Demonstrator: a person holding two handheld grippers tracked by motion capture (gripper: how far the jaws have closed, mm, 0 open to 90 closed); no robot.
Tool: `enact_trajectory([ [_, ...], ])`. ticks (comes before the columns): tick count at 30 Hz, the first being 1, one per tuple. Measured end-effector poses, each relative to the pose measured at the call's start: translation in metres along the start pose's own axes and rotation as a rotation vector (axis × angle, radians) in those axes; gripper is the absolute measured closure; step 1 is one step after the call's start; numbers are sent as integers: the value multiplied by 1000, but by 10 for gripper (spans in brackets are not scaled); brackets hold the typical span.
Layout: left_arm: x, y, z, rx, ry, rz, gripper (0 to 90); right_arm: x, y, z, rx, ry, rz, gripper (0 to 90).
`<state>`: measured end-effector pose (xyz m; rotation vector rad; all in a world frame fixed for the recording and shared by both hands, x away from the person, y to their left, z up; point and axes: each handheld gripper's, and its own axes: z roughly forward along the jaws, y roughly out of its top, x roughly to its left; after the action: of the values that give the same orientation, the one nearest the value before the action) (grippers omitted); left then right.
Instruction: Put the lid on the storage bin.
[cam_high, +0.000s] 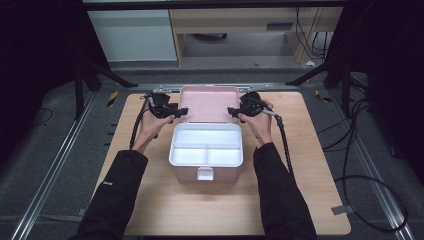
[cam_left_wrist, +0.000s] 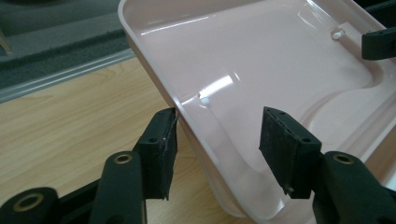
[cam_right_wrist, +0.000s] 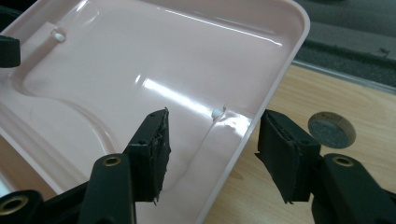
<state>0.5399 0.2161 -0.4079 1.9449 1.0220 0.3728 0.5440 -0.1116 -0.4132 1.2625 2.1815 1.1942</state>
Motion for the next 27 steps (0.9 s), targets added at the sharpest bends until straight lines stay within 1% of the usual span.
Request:
enact_trajectory([
  [2,-3,3,-6,-16,5,7,480,1,3,-6,-24,2,-3,449],
  [3,-4,5,-10,-16,8,12,484,2,5,-9,-36,4,-2,453],
  [7,-13,14,-22,2,35,76,512,7,10,-21,-61,2,-14,456],
  [10,-18,18,-29,12,40,107,546,9,14,-31,-76,-9,-27,458],
  [14,-21,22,-38,9,37,117,604,13,21,-44,-95,-18,-47,470],
  [16,-22,24,-42,-7,39,112,637,14,24,-50,-101,-22,-55,485],
  [18,-23,25,-46,-9,43,113,668,16,25,-56,-109,-25,-64,502],
  [25,-32,25,-63,17,45,168,732,27,25,-74,-105,-39,-115,539],
  [27,-36,25,-66,27,51,187,734,30,25,-79,-101,-42,-133,549],
])
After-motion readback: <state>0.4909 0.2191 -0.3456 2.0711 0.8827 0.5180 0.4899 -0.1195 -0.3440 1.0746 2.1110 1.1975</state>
